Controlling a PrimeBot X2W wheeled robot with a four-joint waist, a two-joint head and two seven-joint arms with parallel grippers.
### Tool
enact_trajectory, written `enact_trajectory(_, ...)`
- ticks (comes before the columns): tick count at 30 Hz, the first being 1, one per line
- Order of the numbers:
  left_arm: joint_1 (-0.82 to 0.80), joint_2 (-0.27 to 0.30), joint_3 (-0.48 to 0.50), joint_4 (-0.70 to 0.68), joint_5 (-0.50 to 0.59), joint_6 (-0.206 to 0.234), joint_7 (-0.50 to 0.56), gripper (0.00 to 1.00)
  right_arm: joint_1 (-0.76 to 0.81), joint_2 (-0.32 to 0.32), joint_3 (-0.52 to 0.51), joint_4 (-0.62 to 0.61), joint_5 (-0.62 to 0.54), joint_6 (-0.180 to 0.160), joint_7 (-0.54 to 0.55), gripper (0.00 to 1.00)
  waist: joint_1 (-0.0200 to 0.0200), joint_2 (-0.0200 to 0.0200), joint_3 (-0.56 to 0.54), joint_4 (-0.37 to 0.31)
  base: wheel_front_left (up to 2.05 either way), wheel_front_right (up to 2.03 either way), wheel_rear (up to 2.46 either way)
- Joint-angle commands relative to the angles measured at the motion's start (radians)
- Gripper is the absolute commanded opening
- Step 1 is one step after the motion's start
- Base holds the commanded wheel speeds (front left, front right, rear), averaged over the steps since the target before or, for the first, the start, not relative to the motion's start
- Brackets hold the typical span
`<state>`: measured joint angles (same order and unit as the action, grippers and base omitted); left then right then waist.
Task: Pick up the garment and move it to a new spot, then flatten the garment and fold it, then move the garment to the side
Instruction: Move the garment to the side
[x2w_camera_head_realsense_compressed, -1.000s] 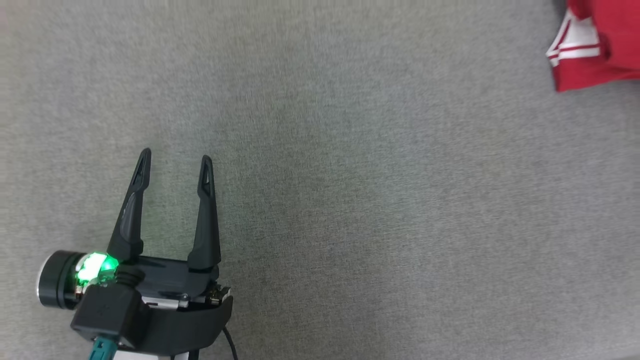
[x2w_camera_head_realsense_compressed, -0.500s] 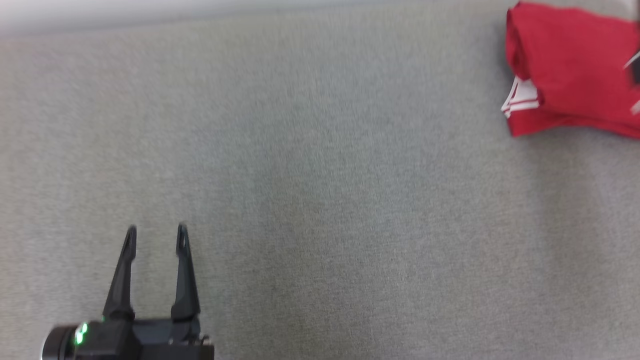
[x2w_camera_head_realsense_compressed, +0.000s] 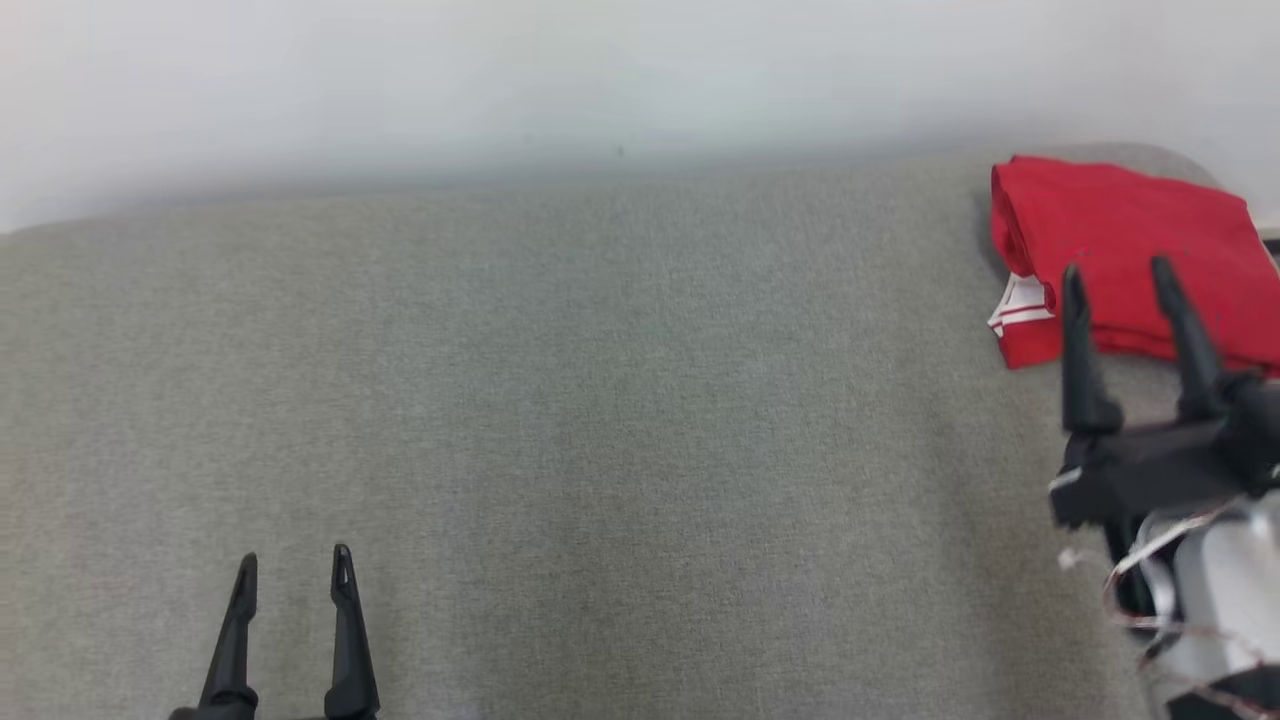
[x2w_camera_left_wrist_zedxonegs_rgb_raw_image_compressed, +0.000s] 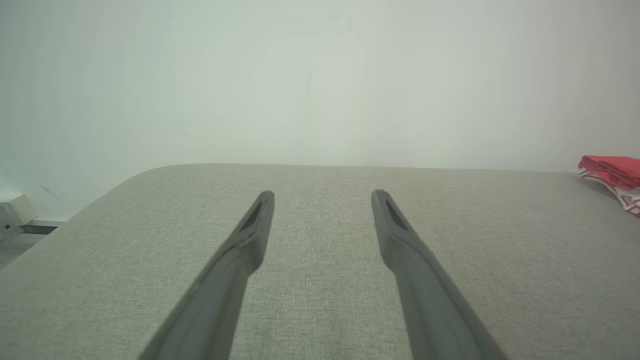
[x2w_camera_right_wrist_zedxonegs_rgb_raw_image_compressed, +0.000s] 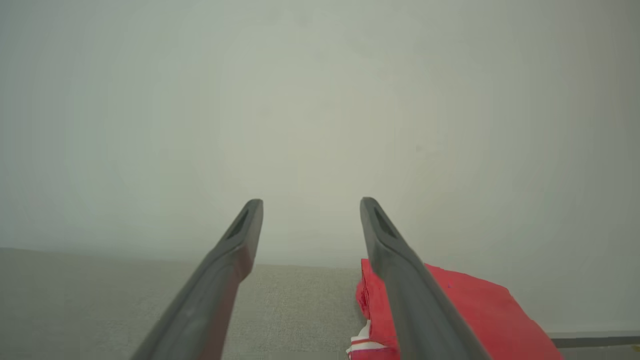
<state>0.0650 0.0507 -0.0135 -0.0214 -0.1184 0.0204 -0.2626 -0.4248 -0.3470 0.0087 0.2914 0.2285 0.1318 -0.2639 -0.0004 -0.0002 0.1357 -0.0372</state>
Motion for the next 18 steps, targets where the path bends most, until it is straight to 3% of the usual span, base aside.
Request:
enact_trajectory(1, 0.019, -0.001, 0.003, 0.011, -0.008, 0.003, -0.003, 1.0, 0.056, 0.041, -0.019, -0.031, -0.015, -0.003, 0.001, 1.0, 0.0004, 0.0002, -0.043, 0.025, 0.0, 0.0, 0.0)
enact_trajectory(11, 0.024, -0.001, -0.016, 0.092, -0.021, -0.001, -0.003, 1.0, 0.295, 0.204, -0.072, -0.112, -0.058, -0.003, 0.001, 1.0, 0.0004, 0.0002, -0.092, 0.015, 0.0, 0.0, 0.0)
enact_trajectory(18, 0.029, -0.001, -0.022, 0.134, -0.028, -0.016, -0.003, 1.0, 0.417, 0.268, -0.043, -0.135, -0.077, -0.003, 0.001, 1.0, 0.0004, 0.0002, -0.12, 0.011, 0.0, 0.0, 0.0)
